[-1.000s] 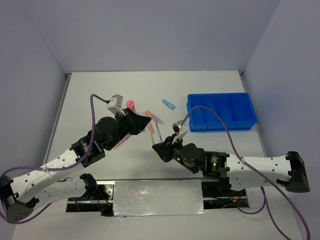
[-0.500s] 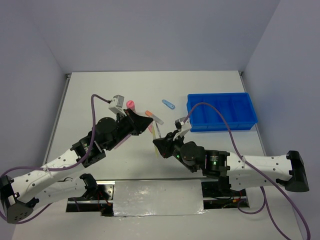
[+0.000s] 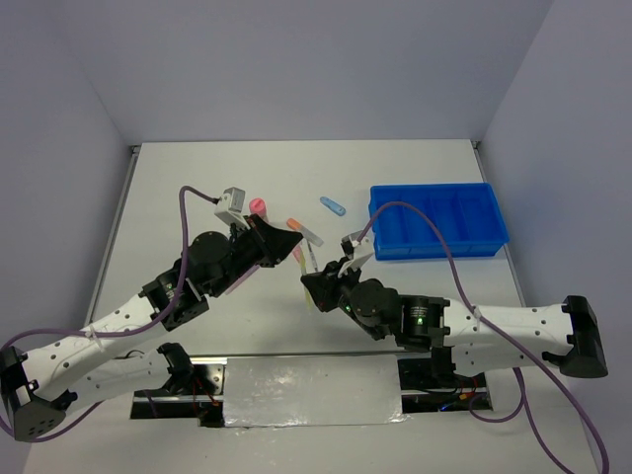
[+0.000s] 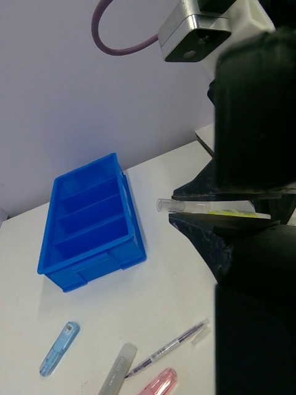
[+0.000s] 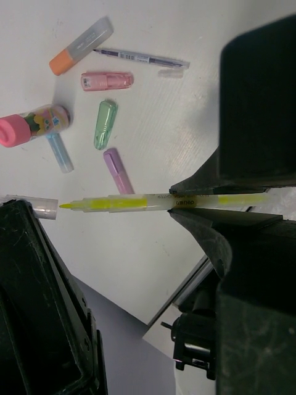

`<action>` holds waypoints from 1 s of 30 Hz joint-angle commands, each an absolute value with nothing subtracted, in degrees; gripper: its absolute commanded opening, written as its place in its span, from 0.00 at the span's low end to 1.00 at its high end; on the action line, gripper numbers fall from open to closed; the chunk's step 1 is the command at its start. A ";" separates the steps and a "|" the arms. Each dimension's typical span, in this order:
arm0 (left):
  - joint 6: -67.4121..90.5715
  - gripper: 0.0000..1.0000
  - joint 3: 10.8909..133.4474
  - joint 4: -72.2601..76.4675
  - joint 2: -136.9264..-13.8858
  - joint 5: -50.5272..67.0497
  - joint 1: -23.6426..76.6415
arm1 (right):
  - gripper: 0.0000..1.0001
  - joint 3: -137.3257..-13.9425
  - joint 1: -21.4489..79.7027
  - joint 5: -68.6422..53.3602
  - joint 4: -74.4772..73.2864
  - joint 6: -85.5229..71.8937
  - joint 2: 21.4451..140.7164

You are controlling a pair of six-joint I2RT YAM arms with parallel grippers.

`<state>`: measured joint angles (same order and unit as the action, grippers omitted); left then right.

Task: Sort the stationery into containers
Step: Close the pen cap on the pen.

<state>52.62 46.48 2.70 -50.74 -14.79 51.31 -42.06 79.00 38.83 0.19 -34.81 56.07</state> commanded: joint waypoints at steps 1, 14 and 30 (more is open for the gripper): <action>52.47 0.00 46.14 6.33 -50.19 -14.41 51.59 | 0.00 -45.09 79.45 40.52 0.53 -34.63 56.07; 51.50 0.00 44.39 6.33 -49.48 -16.08 51.59 | 0.00 -45.26 79.45 40.78 0.44 -35.07 55.37; 52.21 0.00 42.01 10.02 -49.13 -12.74 51.59 | 0.00 -48.43 77.08 42.54 0.44 -34.63 57.83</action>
<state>52.64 42.22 7.38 -50.09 -14.00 51.27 -44.53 77.67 40.14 -1.04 -35.09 58.04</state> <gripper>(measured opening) 0.221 0.166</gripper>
